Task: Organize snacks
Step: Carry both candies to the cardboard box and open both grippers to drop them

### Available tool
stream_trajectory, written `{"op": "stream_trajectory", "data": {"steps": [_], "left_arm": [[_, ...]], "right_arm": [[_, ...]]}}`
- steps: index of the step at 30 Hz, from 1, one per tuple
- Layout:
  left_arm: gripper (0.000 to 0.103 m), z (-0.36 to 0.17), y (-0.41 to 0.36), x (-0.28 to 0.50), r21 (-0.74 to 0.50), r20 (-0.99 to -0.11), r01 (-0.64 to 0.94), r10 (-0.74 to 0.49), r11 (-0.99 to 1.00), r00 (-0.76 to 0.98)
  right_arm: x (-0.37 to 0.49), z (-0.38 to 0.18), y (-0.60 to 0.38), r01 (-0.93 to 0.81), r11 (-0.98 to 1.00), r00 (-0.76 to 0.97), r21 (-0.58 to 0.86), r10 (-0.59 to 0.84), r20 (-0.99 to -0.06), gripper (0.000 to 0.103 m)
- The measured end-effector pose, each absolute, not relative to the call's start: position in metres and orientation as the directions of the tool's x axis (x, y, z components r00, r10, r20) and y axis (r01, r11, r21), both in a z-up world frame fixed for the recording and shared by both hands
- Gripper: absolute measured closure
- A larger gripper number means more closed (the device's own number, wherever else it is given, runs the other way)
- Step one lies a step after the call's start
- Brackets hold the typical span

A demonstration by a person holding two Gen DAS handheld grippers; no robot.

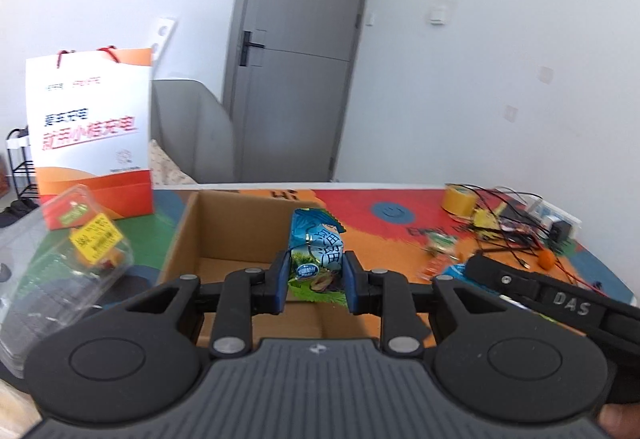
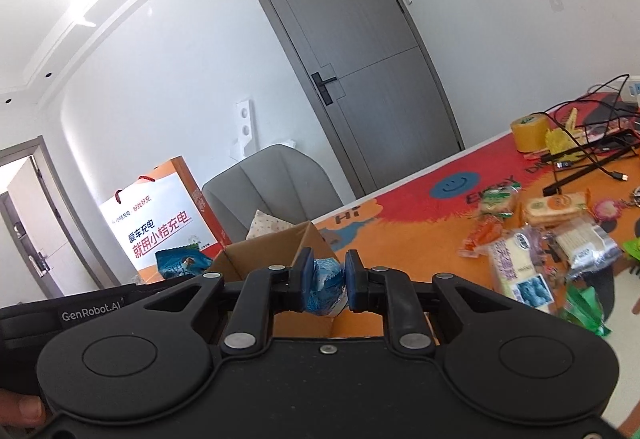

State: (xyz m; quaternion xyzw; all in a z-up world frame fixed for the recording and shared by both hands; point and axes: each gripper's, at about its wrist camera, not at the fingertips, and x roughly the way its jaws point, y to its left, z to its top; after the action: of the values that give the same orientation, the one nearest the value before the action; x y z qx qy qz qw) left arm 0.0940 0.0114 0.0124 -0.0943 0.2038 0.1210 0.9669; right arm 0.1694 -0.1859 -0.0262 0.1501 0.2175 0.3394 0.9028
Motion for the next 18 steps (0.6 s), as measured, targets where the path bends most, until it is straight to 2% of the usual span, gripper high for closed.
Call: {"op": "stream_trajectory", "data": {"steps": [6, 13, 18], "left_arm": [[0.077, 0.005, 0.038, 0.095, -0.152, -0.435, -0.342, 0.248, 0.927, 0.866], [0.076, -0.004, 0.06, 0.103, -0.188, -0.461, -0.367, 0.249, 0.911, 0.852], [0.069, -0.006, 0.069, 0.101, -0.21, -0.459, -0.396, 0.267, 0.894, 0.848]], "right_arm": [[0.175, -0.024, -0.163, -0.579, 0.695, 0.64, 0.425, 0.711, -0.29, 0.085], [0.176, -0.019, -0.13, -0.624, 0.664, 0.605, 0.412, 0.744, -0.283, 0.085], [0.179, -0.021, -0.11, -0.637, 0.65, 0.579, 0.416, 0.759, -0.298, 0.085]]}}
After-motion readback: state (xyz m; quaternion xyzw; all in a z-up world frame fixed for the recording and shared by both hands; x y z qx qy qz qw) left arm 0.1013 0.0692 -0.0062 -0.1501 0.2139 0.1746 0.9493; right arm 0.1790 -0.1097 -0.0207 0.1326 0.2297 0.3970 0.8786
